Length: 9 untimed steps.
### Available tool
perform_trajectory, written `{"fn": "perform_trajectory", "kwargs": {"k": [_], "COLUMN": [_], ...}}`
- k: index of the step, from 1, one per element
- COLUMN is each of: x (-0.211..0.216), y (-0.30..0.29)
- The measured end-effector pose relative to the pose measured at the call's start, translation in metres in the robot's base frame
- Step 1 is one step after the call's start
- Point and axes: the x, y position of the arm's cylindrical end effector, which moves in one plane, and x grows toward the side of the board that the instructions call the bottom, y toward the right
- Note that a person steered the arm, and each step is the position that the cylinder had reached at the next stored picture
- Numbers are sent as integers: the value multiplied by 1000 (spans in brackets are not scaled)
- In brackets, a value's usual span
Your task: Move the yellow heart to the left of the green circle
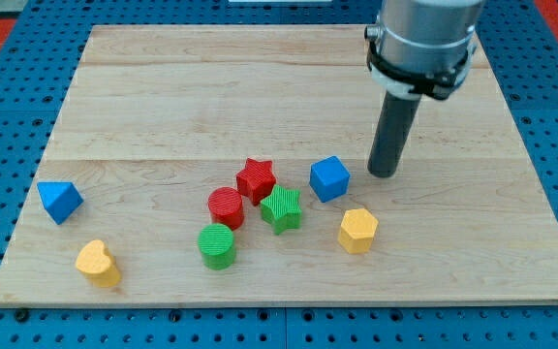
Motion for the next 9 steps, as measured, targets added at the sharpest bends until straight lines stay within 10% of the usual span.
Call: {"fn": "perform_trajectory", "kwargs": {"k": [5, 9], "x": [-27, 56], "y": [-15, -323]}}
